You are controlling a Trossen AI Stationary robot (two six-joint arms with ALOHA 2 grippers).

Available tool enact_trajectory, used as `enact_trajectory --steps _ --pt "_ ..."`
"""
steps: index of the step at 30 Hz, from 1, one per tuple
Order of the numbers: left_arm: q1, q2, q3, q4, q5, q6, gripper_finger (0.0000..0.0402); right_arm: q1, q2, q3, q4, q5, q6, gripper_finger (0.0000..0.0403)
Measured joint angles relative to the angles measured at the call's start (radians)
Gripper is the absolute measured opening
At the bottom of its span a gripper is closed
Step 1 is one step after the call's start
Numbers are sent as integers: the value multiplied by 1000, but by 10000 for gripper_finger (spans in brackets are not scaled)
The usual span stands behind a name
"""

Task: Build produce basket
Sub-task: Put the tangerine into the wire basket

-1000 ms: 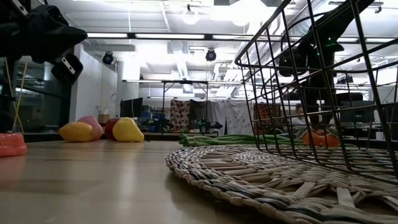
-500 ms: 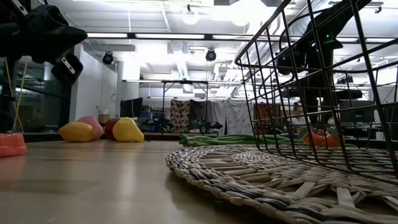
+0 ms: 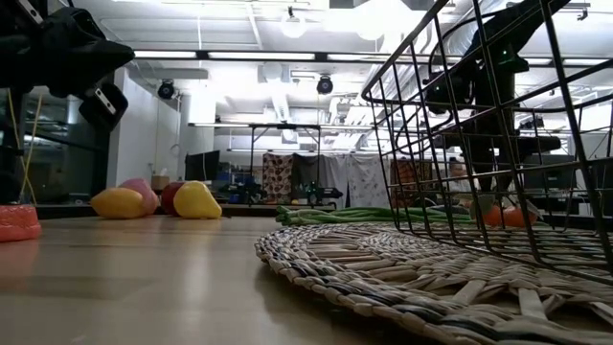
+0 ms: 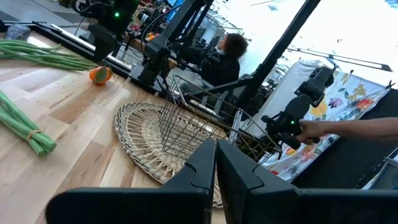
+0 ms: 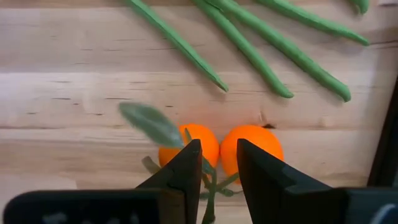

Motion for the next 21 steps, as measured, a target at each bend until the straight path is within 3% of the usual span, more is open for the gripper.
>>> enact_trajectory --steps 9,21 --pt "0 0 0 0 0 0 5 5 -120 1 -66 -1 22 93" --pt "0 0 0 0 0 0 5 21 -61 -2 -1 61 71 94"
